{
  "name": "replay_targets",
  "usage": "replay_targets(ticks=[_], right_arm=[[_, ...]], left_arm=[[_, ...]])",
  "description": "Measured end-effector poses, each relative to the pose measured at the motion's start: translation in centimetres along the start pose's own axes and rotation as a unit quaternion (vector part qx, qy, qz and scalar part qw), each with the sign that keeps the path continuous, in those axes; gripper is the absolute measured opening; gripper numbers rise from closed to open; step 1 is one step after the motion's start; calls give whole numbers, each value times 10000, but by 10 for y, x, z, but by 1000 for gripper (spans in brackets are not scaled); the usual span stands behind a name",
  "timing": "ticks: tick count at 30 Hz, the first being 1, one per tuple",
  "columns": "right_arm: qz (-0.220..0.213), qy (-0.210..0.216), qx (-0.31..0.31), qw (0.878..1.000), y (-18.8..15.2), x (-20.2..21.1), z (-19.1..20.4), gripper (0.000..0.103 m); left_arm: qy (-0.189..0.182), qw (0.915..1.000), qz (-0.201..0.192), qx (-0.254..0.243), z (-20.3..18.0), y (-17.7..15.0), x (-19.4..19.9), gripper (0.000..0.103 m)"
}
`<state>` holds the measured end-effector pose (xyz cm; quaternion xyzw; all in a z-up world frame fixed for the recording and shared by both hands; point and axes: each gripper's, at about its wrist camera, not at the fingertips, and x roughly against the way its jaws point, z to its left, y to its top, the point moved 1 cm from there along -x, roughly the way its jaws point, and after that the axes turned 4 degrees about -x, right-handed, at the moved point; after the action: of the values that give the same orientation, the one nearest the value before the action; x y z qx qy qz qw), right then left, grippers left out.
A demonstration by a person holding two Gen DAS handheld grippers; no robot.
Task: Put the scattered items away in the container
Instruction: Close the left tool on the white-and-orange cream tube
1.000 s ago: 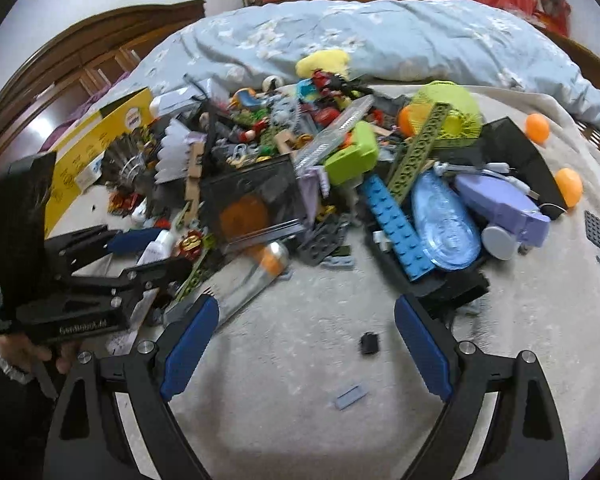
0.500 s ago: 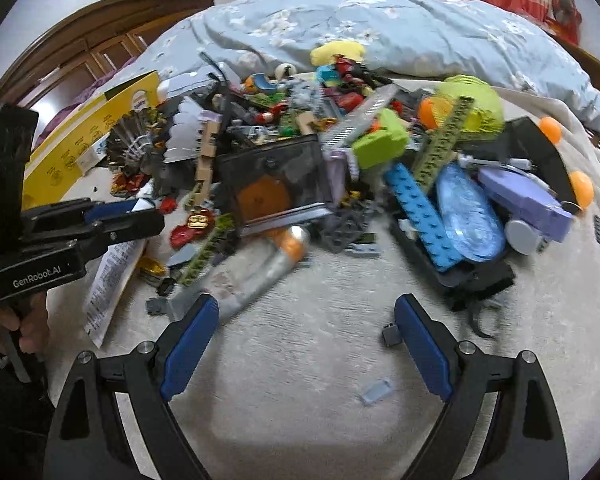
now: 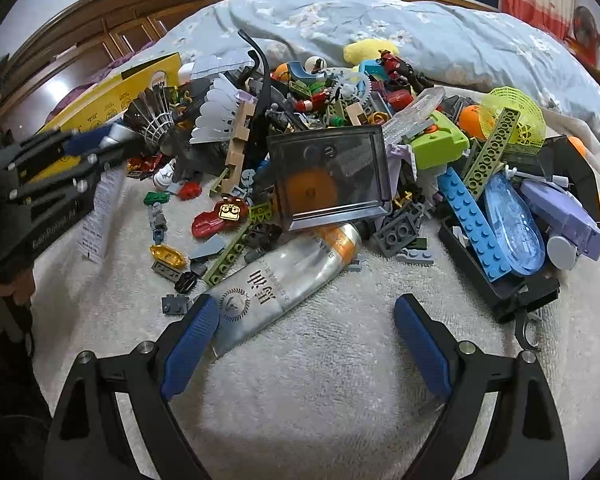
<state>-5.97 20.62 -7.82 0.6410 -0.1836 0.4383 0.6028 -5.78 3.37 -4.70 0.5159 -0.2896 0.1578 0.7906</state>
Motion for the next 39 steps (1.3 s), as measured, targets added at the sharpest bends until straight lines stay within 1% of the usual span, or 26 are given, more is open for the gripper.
replay_targets(ticks=[1,2,3,4,5,6,8,9,12,13,14,16,19,21,23,24,26,29,31,33,34,35,36,37,38,39], right_arm=[[0,0,-2,10000,0,0,0,91],[-3,3,-6,10000,0,0,-1,91],[-4,7,-15,10000,0,0,-1,91],[-3,10,-27,10000,1,0,-1,91],[-4,15,-41,10000,1,0,-1,91],[-7,17,-50,10000,2,0,-1,91],[-6,13,-52,10000,1,-1,-1,91],[-6,6,-50,10000,1,-1,-1,91],[-9,-7,-47,10000,2,-1,-1,91],[-8,-13,-50,10000,2,-2,-1,91],[-8,-17,-52,10000,2,-2,-1,91],[-1,-33,-49,10000,1,-3,0,91],[-8,-52,-31,10000,1,-5,2,91],[-3,-63,-15,10000,1,-6,4,91],[0,-82,13,10000,2,-8,5,91],[0,-88,28,10000,2,-8,6,91],[7,-85,43,10000,2,-9,6,91],[23,-64,43,10000,2,-10,5,91],[26,-55,44,10000,2,-10,5,91],[27,-54,41,10000,3,-10,6,91],[29,-49,50,10000,3,-10,6,91],[34,-41,58,10000,2,-10,6,91],[37,-34,62,10000,2,-11,5,91],[38,-27,64,10000,2,-10,5,91],[40,-24,67,10000,2,-10,5,91],[42,-24,71,10000,2,-11,5,91]], left_arm=[[-434,9990,12,64,-3,-1,1,29],[-919,9956,3,199,-4,-2,2,31],[-1461,9883,-5,435,-3,-3,5,33],[-1895,9797,-6,648,0,-3,7,39],[-2120,9743,-31,764,2,-3,11,42],[-2182,9725,-103,814,5,-4,15,42],[-1984,9768,-192,780,12,-6,21,43],[-1802,9802,-197,791,20,-9,23,44],[-1459,9856,20,856,36,-20,19,44],[-1395,9860,113,905,40,-25,16,44],[-1383,9853,192,986,43,-32,15,44],[-1539,9809,247,1162,47,-44,15,44],[-1686,9805,141,1001,34,-52,25,44],[-1713,9809,114,910,23,-55,31,50],[-1671,9818,137,890,13,-59,34,60],[-1612,9828,156,891,8,-61,34,62],[-1532,9839,164,911,3,-64,35,72],[-1649,9823,247,855,-5,-67,30,75],[-1566,9849,256,687,-14,-67,28,75],[-1585,9850,185,654,-15,-67,29,75],[-1672,9832,192,705,-14,-66,29,71],[-1714,9821,194,753,-13,-66,28,62],[-1688,9821,196,815,-10,-66,27,57],[-1635,9828,206,839,-9,-66,26,45],[-1574,9835,264,849,-7,-66,24,40],[-1594,9829,303,872,-6,-66,22,40]])
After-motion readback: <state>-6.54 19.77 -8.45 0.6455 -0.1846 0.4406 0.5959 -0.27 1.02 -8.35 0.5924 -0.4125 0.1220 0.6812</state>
